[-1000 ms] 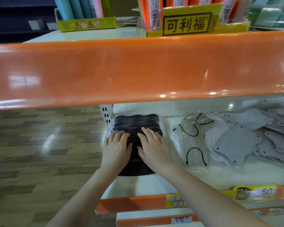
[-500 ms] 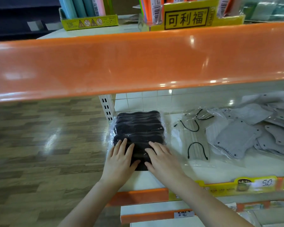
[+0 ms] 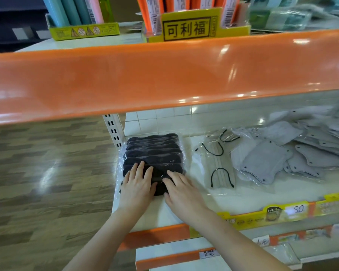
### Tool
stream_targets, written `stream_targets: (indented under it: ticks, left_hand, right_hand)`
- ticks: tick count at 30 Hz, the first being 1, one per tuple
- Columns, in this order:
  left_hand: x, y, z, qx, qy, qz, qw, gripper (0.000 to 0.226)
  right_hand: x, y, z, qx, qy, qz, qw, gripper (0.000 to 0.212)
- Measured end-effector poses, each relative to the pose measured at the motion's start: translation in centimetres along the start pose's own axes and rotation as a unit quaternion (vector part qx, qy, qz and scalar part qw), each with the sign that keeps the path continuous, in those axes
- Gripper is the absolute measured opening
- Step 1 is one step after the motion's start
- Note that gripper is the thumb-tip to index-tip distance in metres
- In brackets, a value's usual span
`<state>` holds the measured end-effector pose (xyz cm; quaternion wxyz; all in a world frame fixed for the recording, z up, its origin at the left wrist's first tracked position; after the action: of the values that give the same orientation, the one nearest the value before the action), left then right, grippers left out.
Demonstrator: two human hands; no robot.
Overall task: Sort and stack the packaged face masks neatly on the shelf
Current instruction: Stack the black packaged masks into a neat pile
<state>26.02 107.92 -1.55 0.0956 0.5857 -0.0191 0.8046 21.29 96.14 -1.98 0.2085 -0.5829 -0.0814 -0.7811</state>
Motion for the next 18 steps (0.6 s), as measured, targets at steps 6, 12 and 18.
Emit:
stream_targets:
  ticks: [6, 12, 18]
  left_hand:
    - [1.2, 4.0, -0.9, -0.005, 0.025, -0.058, 0.998, 0.043]
    - [1.7, 10.6, -1.5, -0.025, 0.024, -0.118, 0.992, 0.035]
    - [1.1, 18.0, -1.7, -0.058, -0.018, -0.151, 0.987, 0.015]
  right_hand:
    - [2.5, 2.2, -0.9, 0.015, -0.008, 0.073, 0.997, 0.038]
    - [5.5, 7.9, -5.3, -0.038, 0.05, 0.055, 0.996, 0.037]
    - [7.6, 12.7, -9.3, -0.078, 0.048, 0.027, 0.995, 0.039]
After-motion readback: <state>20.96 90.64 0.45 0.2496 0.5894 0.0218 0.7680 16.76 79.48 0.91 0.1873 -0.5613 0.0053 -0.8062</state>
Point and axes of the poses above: each hand's wrist, its own z-axis towards the middle knuckle, its own x-axis out of the back of the hand, y = z × x, the point moved 7 cm from there along z, towards the middle knuckle, and after that the axes turned 13 degrees about x, right-handed, at the moved point
